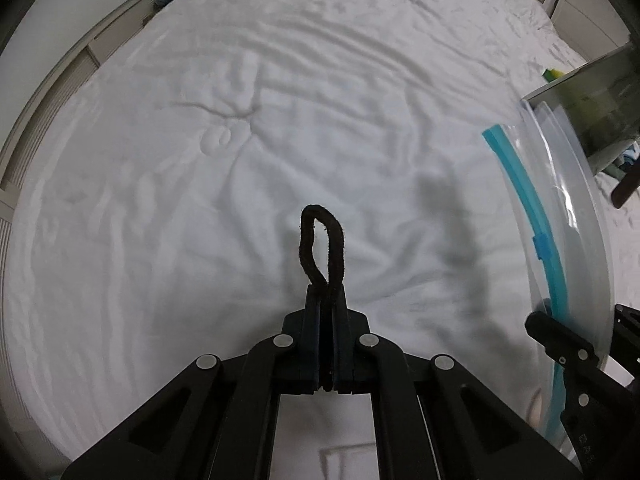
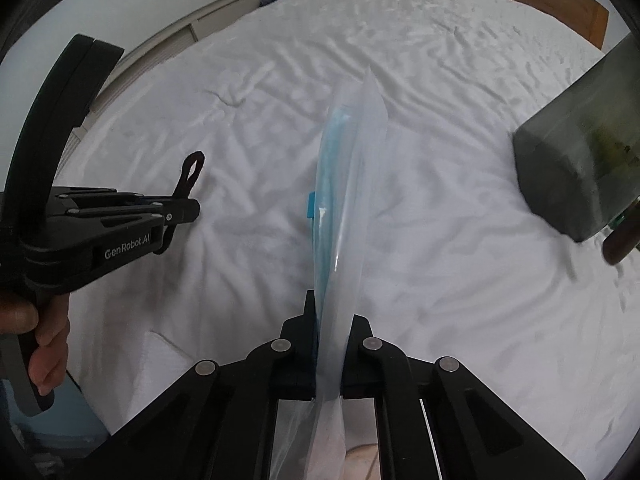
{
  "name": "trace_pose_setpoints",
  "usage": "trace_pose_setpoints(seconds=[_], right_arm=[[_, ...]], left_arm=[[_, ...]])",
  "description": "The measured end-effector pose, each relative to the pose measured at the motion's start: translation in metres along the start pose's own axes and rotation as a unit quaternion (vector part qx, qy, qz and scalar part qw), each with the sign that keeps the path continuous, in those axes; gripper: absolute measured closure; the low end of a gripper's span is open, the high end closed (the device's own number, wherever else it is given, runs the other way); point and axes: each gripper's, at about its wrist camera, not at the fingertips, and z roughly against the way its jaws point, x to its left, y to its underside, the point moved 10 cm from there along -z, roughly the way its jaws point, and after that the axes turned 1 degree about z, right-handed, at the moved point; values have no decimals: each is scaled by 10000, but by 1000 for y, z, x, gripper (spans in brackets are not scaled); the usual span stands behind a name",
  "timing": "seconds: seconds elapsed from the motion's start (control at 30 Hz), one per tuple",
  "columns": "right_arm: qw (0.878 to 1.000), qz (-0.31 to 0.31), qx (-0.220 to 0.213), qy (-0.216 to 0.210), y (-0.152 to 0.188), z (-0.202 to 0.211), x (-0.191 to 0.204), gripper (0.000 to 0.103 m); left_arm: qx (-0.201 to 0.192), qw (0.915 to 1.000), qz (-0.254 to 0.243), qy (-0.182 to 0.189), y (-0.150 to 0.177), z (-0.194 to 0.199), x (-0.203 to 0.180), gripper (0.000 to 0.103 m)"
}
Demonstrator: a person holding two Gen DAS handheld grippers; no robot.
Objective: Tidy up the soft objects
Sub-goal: 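Carry the hair tie and zip bag over the green tray with both grippers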
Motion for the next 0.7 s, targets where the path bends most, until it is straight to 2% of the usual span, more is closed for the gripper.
trace_pose_setpoints(seconds=[0.23, 0.4, 0.57, 0.7], right_arm=[[9998, 81, -124, -105, -4, 41, -2, 98], [9995, 98, -271, -105, 0, 85, -23, 98], [9995, -13, -315, 30, 15, 125, -64, 98], [9992, -204, -273, 196, 37, 155, -109, 98]], left_arm=[[-190, 9998, 3, -63, -7, 32, -21, 100], [-351, 9993, -106, -97, -2, 62, -46, 100], [-383, 9987, -342, 61, 13, 80, -98, 100], [-370, 9970, -566, 381, 24, 96, -153, 100]])
